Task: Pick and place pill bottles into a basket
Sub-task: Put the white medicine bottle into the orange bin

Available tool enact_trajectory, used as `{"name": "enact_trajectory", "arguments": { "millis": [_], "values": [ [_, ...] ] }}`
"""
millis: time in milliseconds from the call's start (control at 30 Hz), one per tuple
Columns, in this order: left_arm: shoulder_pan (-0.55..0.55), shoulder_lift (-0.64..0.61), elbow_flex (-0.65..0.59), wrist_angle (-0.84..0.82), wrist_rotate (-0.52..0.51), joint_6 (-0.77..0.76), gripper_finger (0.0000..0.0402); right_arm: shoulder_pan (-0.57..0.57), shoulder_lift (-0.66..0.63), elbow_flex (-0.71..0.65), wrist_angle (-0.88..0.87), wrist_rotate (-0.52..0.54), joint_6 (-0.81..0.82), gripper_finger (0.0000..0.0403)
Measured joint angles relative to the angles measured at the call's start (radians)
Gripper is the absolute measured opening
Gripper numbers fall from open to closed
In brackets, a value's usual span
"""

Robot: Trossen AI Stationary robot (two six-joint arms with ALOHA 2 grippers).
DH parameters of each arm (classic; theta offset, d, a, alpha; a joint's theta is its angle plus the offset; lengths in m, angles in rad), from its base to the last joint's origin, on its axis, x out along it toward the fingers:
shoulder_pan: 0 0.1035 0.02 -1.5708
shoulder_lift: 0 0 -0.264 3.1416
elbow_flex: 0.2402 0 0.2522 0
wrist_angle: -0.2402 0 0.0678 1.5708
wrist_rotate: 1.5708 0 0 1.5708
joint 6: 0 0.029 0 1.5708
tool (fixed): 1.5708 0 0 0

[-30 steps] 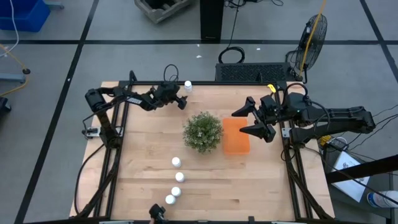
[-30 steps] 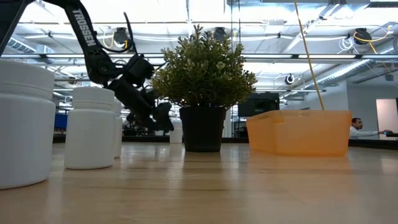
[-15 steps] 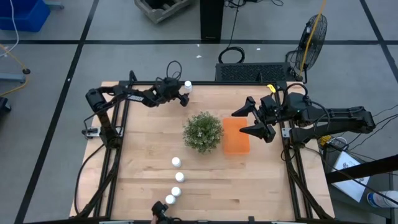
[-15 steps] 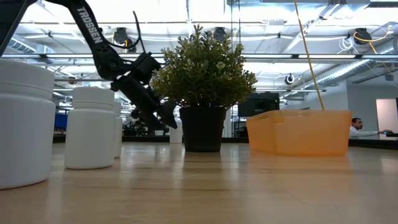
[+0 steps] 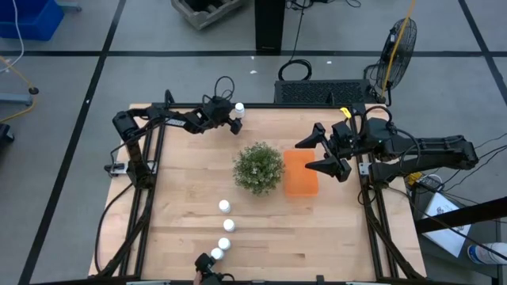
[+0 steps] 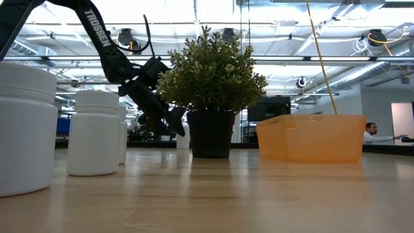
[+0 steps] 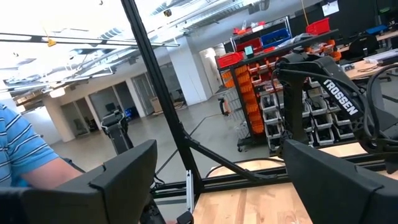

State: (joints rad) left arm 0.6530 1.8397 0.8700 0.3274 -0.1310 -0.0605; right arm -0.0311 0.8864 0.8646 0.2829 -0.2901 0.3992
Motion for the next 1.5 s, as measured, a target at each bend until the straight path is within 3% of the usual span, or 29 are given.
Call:
{"name": "enact_trajectory", "arguments": {
  "millis": [567, 700, 1033, 1500],
  "values": [
    [0.004, 0.007, 0.012, 0.033, 0.029, -0.027, 0.0365, 0.000, 0.000, 0.000, 0.000, 0.000, -0.005, 0.0338],
    [0.006, 0.038, 0.049, -0.005, 0.031, -0.028, 0.0365, 0.000, 0.000, 0.000, 0.000, 0.000, -0.020, 0.0338],
    [0.011, 0.134, 0.238, -0.311, 0.053, -0.019, 0.0365, 0.005, 0.000, 0.000, -0.005, -0.003, -0.008, 0.0338],
    [0.011, 0.138, 0.254, -0.316, 0.038, -0.045, 0.0365, 0.013, 0.000, 0.000, -0.011, -0.003, -0.019, 0.0338]
  ]
}}
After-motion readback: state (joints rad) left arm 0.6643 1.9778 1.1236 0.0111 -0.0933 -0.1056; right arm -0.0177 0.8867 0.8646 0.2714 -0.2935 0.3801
